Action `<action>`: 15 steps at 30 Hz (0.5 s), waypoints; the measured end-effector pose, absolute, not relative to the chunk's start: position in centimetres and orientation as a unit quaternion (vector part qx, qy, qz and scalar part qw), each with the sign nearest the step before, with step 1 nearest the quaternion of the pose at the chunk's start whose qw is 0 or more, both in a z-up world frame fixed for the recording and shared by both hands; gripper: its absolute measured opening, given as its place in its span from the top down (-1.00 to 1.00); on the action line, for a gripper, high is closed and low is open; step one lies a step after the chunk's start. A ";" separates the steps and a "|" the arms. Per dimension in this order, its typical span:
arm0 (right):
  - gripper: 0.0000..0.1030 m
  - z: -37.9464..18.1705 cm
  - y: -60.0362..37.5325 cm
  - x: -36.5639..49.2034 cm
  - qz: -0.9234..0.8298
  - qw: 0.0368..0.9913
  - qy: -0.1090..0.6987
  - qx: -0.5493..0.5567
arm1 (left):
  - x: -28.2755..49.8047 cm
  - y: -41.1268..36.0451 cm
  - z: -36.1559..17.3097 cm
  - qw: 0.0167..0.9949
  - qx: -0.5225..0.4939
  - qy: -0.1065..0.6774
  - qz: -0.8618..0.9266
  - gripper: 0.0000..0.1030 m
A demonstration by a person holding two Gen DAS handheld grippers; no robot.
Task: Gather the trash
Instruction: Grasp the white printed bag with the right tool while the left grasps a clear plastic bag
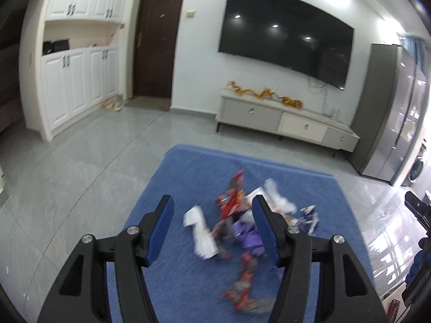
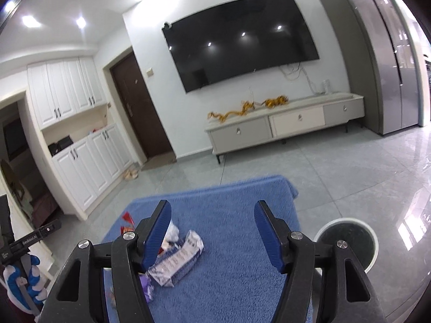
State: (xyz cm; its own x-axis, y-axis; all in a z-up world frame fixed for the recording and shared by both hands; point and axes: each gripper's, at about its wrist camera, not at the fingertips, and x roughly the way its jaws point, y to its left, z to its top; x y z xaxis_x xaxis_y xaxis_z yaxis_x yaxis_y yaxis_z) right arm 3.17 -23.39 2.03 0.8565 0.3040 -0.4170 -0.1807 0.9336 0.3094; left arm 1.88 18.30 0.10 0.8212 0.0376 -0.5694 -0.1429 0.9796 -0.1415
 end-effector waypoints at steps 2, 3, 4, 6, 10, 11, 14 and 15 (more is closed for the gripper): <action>-0.20 1.0 -22.6 3.5 0.136 0.950 0.252 0.127 | 1.7 19.4 -1.0 0.945 -0.102 0.306 0.049 -0.13; -0.20 0.4 -22.0 3.8 0.142 0.947 0.260 0.124 | 1.6 20.1 -1.7 0.942 -0.110 0.313 0.048 -0.13; -0.20 -0.2 -21.3 4.2 0.150 0.944 0.269 0.120 | 1.4 20.6 -2.3 0.940 -0.116 0.317 0.046 -0.13; -0.20 -1.5 -19.9 5.4 0.167 0.935 0.291 0.116 | 1.5 21.0 -3.6 0.934 -0.127 0.331 0.036 -0.13; -0.20 -4.2 -17.3 7.5 0.197 0.914 0.332 0.125 | 2.3 20.5 -5.6 0.925 -0.135 0.355 -0.003 -0.13; -0.20 -4.9 -16.9 7.9 0.201 0.909 0.341 0.129 | 2.5 20.0 -6.0 0.923 -0.135 0.359 -0.017 -0.13; -0.20 -6.8 -15.6 9.7 0.205 0.896 0.370 0.135 | 3.6 17.9 -6.7 0.918 -0.130 0.369 -0.066 -0.13; -0.20 -7.5 -15.3 10.3 0.206 0.891 0.380 0.136 | 4.1 17.3 -6.8 0.916 -0.126 0.372 -0.076 -0.13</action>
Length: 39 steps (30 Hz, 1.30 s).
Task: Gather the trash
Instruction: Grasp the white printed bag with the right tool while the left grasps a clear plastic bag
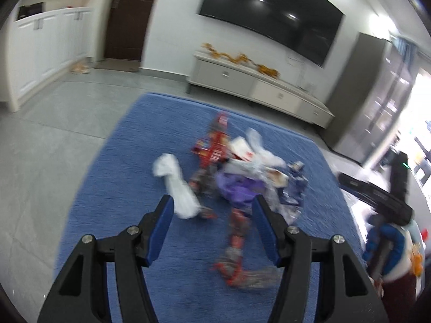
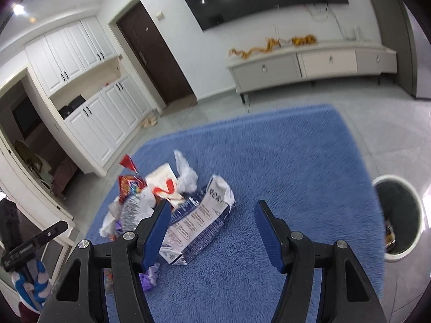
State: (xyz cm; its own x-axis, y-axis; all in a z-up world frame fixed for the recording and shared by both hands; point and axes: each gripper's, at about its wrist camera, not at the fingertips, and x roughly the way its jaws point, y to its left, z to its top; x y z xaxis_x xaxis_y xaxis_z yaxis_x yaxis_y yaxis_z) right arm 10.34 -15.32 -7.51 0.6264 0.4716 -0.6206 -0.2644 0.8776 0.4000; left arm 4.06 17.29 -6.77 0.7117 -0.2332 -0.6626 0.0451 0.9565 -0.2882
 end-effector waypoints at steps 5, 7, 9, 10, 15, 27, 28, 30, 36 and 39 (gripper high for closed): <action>-0.20 -9.9 -15.0 13.3 0.209 0.874 0.411 0.151 | 6.8 12.8 -7.4 0.908 -0.096 0.388 -0.127 -0.12; -0.20 -10.8 -14.9 14.4 0.215 0.867 0.420 0.161 | 8.4 11.2 -7.9 0.902 -0.089 0.400 -0.137 -0.12; -0.20 -11.5 -14.7 15.4 0.221 0.859 0.429 0.171 | 9.5 10.1 -8.2 0.899 -0.079 0.409 -0.138 -0.12; -0.20 -11.9 -14.7 15.8 0.222 0.856 0.433 0.174 | 10.0 9.6 -8.4 0.897 -0.075 0.413 -0.137 -0.12; -0.20 -13.5 -14.4 17.6 0.236 0.838 0.450 0.201 | 12.4 8.4 -9.2 0.892 -0.055 0.433 -0.118 -0.10; 0.13 -13.8 -13.5 19.3 0.245 0.828 0.462 0.202 | 15.7 8.2 -11.0 0.874 -0.067 0.471 -0.100 0.41; 0.15 -13.8 -13.5 19.3 0.246 0.829 0.460 0.201 | 15.7 8.2 -11.0 0.874 -0.069 0.469 -0.101 0.52; 0.18 -13.7 -13.6 19.1 0.251 0.830 0.455 0.203 | 15.6 8.3 -10.9 0.876 -0.076 0.466 -0.098 0.63; 0.19 -12.8 -15.0 17.1 0.254 0.838 0.432 0.216 | 14.2 9.6 -9.6 0.883 -0.112 0.444 -0.108 0.86; 0.19 -11.7 -16.4 15.7 0.247 0.847 0.414 0.222 | 13.0 10.0 -8.3 0.886 -0.122 0.430 -0.127 0.86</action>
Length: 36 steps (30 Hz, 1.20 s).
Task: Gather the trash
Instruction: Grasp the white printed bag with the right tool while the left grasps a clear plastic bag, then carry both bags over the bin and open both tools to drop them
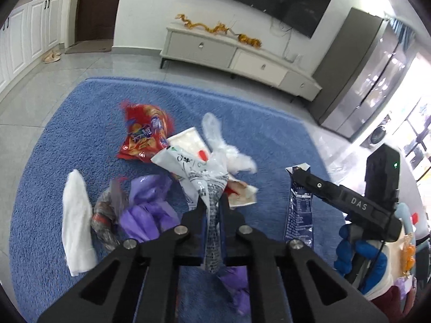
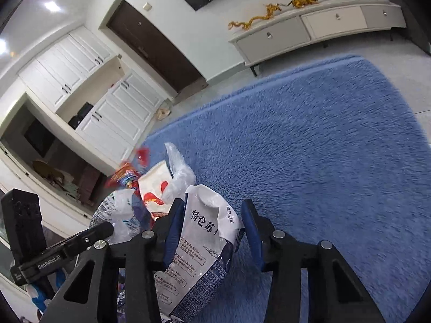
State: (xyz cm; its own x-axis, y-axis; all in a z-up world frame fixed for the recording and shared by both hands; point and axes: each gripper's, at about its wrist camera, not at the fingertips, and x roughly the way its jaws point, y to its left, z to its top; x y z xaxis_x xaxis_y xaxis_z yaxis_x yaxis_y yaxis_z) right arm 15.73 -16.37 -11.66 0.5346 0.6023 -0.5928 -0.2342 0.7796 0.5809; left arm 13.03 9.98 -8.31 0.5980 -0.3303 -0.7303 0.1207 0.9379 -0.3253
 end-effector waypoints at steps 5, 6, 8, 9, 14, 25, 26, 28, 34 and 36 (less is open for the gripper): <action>0.19 -9.3 -17.7 13.3 0.234 0.865 0.385 0.220 | 11.1 9.0 -5.8 0.893 -0.111 0.410 -0.147 0.86; 0.19 -8.8 -18.1 12.7 0.233 0.868 0.380 0.221 | 10.5 8.7 -5.5 0.895 -0.108 0.407 -0.150 0.86; 0.19 -8.1 -18.6 11.7 0.230 0.872 0.370 0.223 | 9.5 8.1 -4.4 0.898 -0.101 0.398 -0.157 0.86; 0.19 -7.6 -18.9 11.2 0.228 0.875 0.364 0.224 | 9.1 7.8 -3.9 0.899 -0.098 0.394 -0.161 0.86; 0.19 -5.7 -20.6 9.1 0.213 0.886 0.338 0.236 | 7.6 5.4 -1.9 0.904 -0.078 0.380 -0.181 0.86; 0.20 -2.6 -28.5 6.0 0.125 0.921 0.270 0.253 | 9.4 -5.4 0.1 0.889 -0.017 0.385 -0.247 0.86; 0.20 -2.5 -29.5 5.7 0.111 0.924 0.265 0.253 | 9.9 -7.0 0.1 0.886 -0.008 0.387 -0.256 0.86; 0.20 -2.2 -31.7 5.4 0.073 0.931 0.253 0.254 | 10.9 -9.7 0.1 0.880 0.008 0.391 -0.271 0.86; 0.20 -2.6 -37.7 5.7 -0.045 0.941 0.233 0.241 | 14.4 -18.2 -1.3 0.856 0.038 0.412 -0.310 0.86; 0.20 -3.3 -39.5 6.3 -0.085 0.939 0.231 0.238 | 16.0 -21.2 -2.3 0.847 0.046 0.423 -0.318 0.86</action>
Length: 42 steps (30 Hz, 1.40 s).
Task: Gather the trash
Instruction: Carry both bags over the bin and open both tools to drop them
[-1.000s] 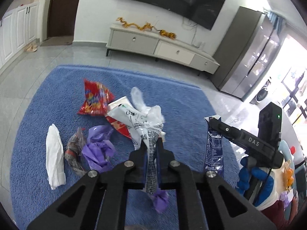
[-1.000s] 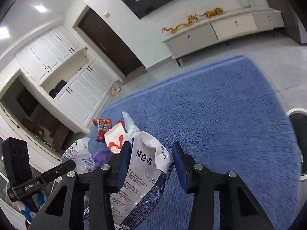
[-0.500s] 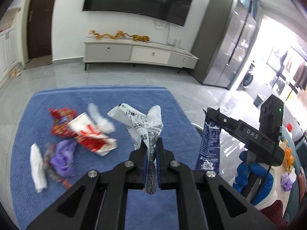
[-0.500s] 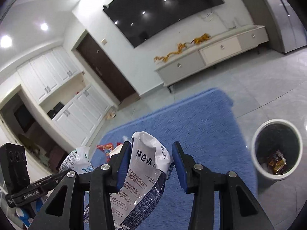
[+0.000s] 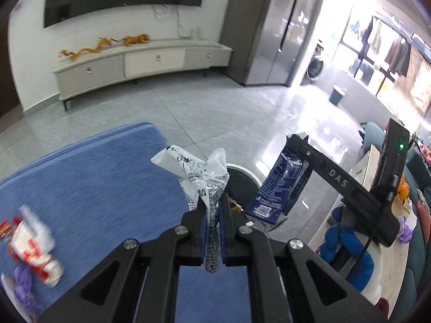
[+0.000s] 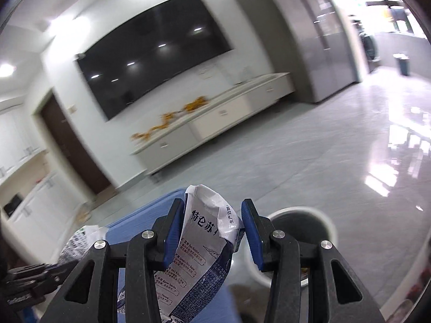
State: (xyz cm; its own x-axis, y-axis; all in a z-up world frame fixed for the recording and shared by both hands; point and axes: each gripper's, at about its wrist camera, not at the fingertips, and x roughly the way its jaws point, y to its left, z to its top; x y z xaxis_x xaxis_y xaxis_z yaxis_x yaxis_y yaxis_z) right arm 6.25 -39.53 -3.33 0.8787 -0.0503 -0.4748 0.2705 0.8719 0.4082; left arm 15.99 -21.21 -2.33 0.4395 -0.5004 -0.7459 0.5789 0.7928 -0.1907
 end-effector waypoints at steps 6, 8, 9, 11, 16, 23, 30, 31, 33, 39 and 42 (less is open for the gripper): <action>0.20 -7.1 -45.1 9.3 -0.164 0.923 0.243 0.248 | 20.5 -29.2 -6.4 0.822 0.075 0.458 -0.330 0.86; 0.20 -8.6 -46.6 10.4 -0.183 0.917 0.252 0.250 | 22.2 -31.3 -8.1 0.813 0.082 0.472 -0.333 0.86; 0.20 -9.4 -47.3 11.0 -0.192 0.914 0.257 0.250 | 23.1 -32.5 -9.2 0.806 0.085 0.481 -0.334 0.86; 0.19 -11.2 -48.8 12.2 -0.213 0.906 0.269 0.249 | 24.5 -34.6 -11.0 0.798 0.092 0.494 -0.333 0.86; 0.19 -15.5 -52.0 15.3 -0.253 0.884 0.303 0.252 | 27.4 -37.7 -15.0 0.781 0.095 0.521 -0.331 0.86; 0.15 -19.4 -52.7 17.8 -0.275 0.872 0.336 0.227 | 30.5 -40.0 -19.3 0.748 0.059 0.571 -0.333 0.83; -0.03 -21.1 -52.1 18.5 -0.268 0.868 0.350 0.227 | 31.1 -40.1 -20.1 0.741 0.042 0.584 -0.329 0.82; -0.03 -20.8 -52.0 18.3 -0.268 0.869 0.348 0.229 | 31.0 -40.0 -19.8 0.742 0.041 0.582 -0.329 0.82; -0.03 -20.4 -52.0 17.9 -0.268 0.869 0.344 0.232 | 30.9 -39.1 -19.2 0.746 0.033 0.578 -0.328 0.82; -0.03 -15.7 -50.5 15.3 -0.250 0.885 0.306 0.245 | 28.6 -35.2 -13.9 0.781 0.002 0.539 -0.316 0.81; -0.03 -12.5 -49.1 13.8 -0.232 0.898 0.279 0.250 | 27.0 -33.0 -10.7 0.802 0.002 0.511 -0.308 0.81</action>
State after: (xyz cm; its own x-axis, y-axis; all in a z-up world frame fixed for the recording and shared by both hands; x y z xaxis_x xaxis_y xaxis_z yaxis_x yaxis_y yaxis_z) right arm 13.81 -49.13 -12.48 0.7360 -0.2776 -0.6175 0.5567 0.7672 0.3186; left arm 27.03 -32.97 -10.67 0.2879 -0.4918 -0.8218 0.4963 0.8105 -0.3111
